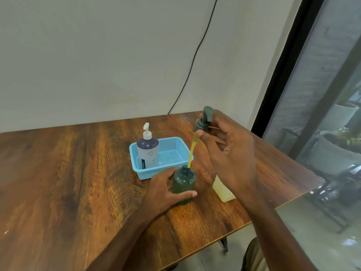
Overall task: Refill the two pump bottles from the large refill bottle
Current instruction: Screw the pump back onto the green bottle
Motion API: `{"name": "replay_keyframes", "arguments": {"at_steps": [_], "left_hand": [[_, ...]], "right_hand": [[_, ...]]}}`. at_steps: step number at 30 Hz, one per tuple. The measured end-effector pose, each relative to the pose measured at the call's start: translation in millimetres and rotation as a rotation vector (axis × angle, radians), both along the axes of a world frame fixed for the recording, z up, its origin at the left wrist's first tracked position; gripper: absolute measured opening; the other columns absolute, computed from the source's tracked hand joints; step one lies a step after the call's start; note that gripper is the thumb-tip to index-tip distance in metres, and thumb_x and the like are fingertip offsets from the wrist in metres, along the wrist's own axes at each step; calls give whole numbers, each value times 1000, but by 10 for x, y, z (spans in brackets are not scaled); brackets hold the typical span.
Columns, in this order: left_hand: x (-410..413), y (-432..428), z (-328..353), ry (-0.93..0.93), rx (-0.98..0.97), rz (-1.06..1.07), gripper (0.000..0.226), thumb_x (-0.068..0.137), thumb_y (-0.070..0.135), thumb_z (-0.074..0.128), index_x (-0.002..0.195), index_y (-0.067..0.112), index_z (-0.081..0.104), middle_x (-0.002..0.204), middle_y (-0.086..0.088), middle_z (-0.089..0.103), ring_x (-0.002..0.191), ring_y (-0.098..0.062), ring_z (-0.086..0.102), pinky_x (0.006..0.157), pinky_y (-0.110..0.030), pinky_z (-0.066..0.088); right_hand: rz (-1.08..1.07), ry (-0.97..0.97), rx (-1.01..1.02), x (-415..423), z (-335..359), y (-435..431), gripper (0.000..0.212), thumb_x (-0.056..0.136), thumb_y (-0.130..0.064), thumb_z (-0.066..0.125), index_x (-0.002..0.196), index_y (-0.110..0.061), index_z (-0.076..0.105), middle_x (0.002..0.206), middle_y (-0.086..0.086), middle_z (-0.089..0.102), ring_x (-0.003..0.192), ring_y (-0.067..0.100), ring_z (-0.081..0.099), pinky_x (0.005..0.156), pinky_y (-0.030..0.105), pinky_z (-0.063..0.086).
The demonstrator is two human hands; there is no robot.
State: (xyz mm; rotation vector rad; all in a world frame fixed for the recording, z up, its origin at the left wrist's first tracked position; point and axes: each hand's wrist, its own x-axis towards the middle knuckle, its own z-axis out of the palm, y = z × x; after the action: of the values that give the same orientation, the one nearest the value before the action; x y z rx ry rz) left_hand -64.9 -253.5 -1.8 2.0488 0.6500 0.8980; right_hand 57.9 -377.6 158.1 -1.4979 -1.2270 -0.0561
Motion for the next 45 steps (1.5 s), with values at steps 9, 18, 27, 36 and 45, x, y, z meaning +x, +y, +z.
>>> {"name": "replay_keyframes", "arguments": {"at_steps": [9,18,27,36,45], "left_hand": [[9,-16,17,-39,-5,-21,58,67,50,97,113,51,61,116,42,67,109,11,66,86,-11,56],[16,-35,30,-54,0,-15,60,67,49,97,115,49,62,115,36,70,109,8,68,87,-13,57],[110,-75,-62,-45,-7,-19,63,72,44,95,126,25,71,115,14,76,106,-6,73,85,-37,65],[117,-147,-26,-75,1,-22,64,73,40,95,128,41,64,123,24,72,114,0,69,91,-30,62],[111,-129,-24,-92,4,-34,64,72,34,97,126,41,64,120,25,72,114,-1,69,90,-26,62]], "right_hand": [[-101,48,-48,97,-281,165,31,92,-40,68,117,-23,70,111,-8,75,94,8,73,78,30,62],[33,7,-153,118,-515,241,34,94,-26,70,128,-21,68,124,-8,72,108,3,69,79,10,56],[-2,-69,-324,117,-984,64,34,91,-31,73,125,-30,67,116,-20,68,94,-12,59,84,10,50],[7,109,-313,146,-1083,48,43,84,-48,77,121,-39,58,117,-27,61,107,-8,58,87,17,55],[-22,180,-245,160,-1075,104,42,76,-38,86,113,-33,67,107,-21,68,98,-8,63,80,12,56]]}}
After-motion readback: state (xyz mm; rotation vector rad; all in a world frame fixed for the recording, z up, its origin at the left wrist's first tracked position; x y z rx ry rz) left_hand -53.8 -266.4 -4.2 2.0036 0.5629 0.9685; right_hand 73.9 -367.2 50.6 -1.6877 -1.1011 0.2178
